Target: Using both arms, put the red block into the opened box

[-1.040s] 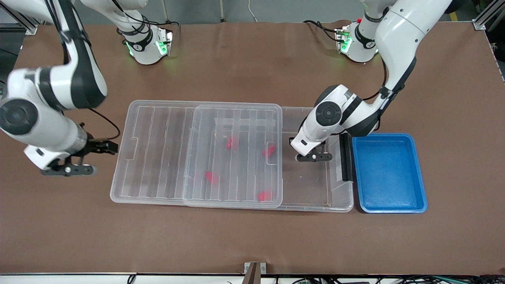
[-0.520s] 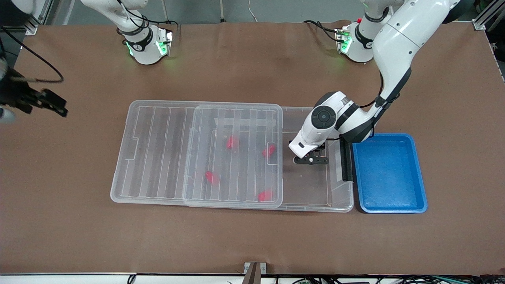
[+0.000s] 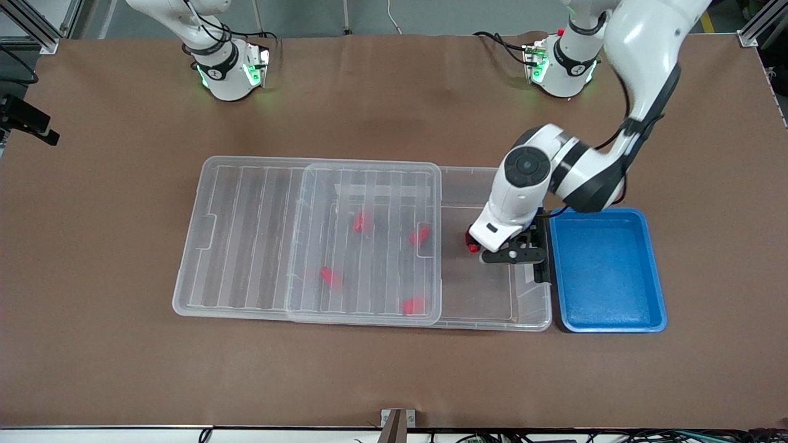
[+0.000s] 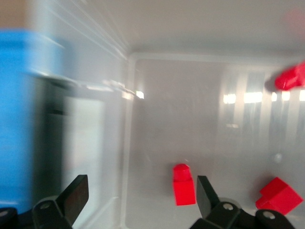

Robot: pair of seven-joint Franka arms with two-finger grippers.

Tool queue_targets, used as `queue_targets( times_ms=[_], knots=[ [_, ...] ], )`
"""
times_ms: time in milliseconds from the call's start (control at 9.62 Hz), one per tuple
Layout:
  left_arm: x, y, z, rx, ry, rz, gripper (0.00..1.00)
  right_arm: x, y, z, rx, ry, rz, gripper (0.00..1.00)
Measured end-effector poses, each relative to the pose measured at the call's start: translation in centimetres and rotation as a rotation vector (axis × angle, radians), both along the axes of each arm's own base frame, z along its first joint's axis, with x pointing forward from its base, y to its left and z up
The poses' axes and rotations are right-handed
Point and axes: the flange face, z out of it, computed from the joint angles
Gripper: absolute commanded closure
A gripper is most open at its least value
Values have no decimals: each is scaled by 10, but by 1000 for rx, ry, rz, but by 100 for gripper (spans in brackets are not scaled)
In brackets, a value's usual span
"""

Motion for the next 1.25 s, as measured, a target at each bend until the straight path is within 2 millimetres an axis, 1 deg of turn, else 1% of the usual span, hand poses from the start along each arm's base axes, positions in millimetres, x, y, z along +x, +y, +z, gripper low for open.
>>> queue_targets(
  times_ms=[104,208,312,416,520,728,832,936,1144,1248],
  knots=[
    [0,4,48,4,-12,38,0,3,0,0,8,-18,0,0],
    [2,9,89,10,-18,61,0,5,0,-2,13,-28,-3,0],
    [5,17,122,26,-20,57,0,5,-1,-3,15,-27,-4,0],
    [10,32,152,40,-16,39,0,4,-2,-4,16,-18,-5,0],
    [16,56,178,39,-5,32,0,3,-2,-5,18,-9,-6,0],
    [24,114,219,-12,10,41,0,3,-2,-5,19,-9,-7,0],
    [22,140,238,-27,5,31,0,3,-2,-5,19,-9,-7,0],
    [16,158,255,-29,3,19,0,3,-2,-5,19,-8,-7,0],
    [-4,187,288,-30,9,-16,0,3,-3,-5,19,-8,-8,0],
    [-13,204,302,-35,10,-43,0,3,-3,-5,19,-8,-8,0]
  ],
)
